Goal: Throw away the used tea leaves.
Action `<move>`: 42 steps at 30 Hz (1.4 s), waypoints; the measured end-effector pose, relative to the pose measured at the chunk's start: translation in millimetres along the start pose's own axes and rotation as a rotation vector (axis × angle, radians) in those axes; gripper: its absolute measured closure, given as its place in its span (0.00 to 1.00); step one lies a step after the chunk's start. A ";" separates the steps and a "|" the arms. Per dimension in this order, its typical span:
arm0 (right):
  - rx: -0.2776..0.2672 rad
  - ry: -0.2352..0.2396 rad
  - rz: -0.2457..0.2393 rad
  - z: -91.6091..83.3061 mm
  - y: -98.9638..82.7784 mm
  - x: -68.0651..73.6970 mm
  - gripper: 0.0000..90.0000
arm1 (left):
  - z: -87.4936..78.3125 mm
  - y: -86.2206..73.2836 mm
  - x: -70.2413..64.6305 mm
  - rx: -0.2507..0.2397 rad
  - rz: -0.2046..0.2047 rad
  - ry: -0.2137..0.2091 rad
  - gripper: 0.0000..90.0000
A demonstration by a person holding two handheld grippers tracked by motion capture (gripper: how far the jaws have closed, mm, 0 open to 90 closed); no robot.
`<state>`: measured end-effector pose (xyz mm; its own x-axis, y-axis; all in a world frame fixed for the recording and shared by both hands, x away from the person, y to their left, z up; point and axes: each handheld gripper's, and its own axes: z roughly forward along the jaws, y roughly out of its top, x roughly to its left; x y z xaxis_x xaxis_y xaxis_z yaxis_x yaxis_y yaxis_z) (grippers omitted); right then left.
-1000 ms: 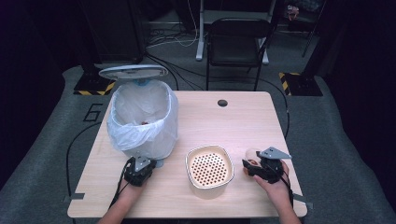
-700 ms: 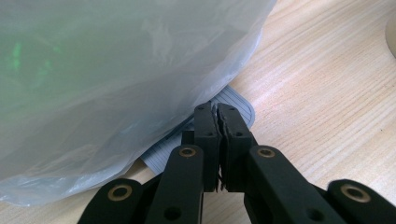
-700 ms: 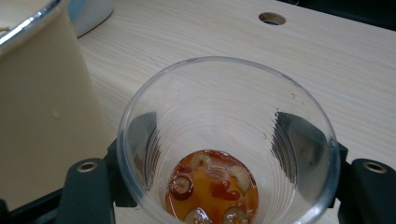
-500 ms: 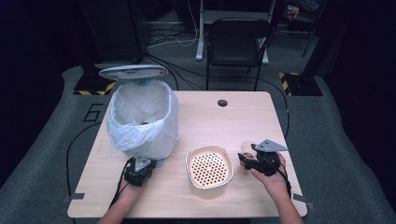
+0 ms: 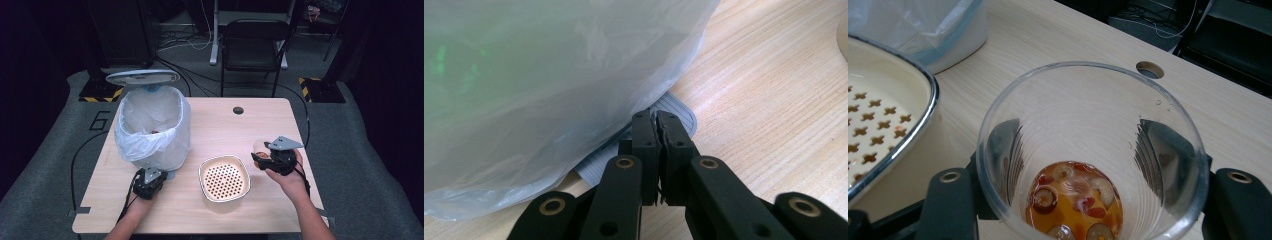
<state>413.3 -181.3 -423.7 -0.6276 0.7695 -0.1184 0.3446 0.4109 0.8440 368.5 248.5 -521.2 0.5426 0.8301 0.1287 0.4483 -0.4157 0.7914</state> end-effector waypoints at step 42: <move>-0.143 0.152 -0.348 24.1 59.8 4.7 0.43 | 0.0 0.0 -0.2 0.000 0.006 0.003 0.97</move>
<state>447.8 -141.3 -386.4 -0.7894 0.5110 -0.3401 -0.0002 0.5539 0.8326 368.4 248.3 -521.2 0.5427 0.8289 0.1353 0.4449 -0.4204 0.7908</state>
